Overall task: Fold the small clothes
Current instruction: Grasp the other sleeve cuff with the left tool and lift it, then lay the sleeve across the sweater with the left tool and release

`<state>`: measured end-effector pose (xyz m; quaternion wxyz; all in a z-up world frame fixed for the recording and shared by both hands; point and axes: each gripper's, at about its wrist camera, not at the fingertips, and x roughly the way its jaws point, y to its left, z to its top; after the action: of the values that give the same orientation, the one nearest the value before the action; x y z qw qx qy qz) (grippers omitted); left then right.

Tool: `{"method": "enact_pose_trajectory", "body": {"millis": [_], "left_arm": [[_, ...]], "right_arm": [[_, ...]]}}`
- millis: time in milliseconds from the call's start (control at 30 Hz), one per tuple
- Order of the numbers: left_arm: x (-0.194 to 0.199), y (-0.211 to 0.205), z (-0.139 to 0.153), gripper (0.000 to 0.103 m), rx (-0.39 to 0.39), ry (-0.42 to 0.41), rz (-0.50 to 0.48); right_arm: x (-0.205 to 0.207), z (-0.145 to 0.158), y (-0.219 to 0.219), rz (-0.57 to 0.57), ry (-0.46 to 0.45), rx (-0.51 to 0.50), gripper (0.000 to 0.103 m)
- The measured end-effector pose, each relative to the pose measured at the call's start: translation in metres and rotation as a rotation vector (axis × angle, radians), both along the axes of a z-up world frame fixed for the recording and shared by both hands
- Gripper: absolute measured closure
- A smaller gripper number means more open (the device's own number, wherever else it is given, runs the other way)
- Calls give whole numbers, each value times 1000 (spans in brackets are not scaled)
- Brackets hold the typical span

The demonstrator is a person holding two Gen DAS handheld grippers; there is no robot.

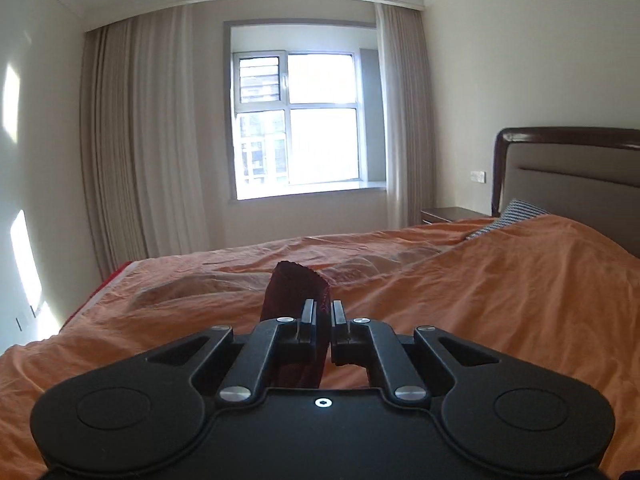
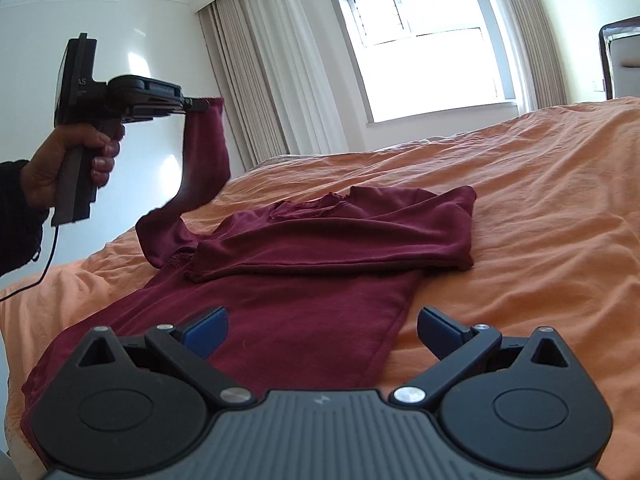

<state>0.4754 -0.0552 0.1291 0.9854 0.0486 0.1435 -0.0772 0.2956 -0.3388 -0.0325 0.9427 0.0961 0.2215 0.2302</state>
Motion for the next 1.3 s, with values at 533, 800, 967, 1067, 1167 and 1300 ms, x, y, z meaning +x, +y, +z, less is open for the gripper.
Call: {"method": "enact_pose_trajectory", "body": {"millis": [533,800,967,1067,1167,1300], "left_arm": [[6,-73,-131,65,-79,302,-170],[-16,-25,-106,9,-45,258,-90],[-30,46,-104,4,-28,278,69],[-37,102,-110,4,-63,309,208],[-43,154,-119,4,-121,325,326],[-46,204,-130,6,-252,358,379]], "right_arm": [[-9,-10,-34,-92,53,19,0],[-2,-6,-14,-60,49,-12,0],[10,3,0,-39,34,-39,0],[27,9,13,-29,35,-54,0],[51,15,27,2,34,-40,0],[88,17,50,19,53,-10,3]]}}
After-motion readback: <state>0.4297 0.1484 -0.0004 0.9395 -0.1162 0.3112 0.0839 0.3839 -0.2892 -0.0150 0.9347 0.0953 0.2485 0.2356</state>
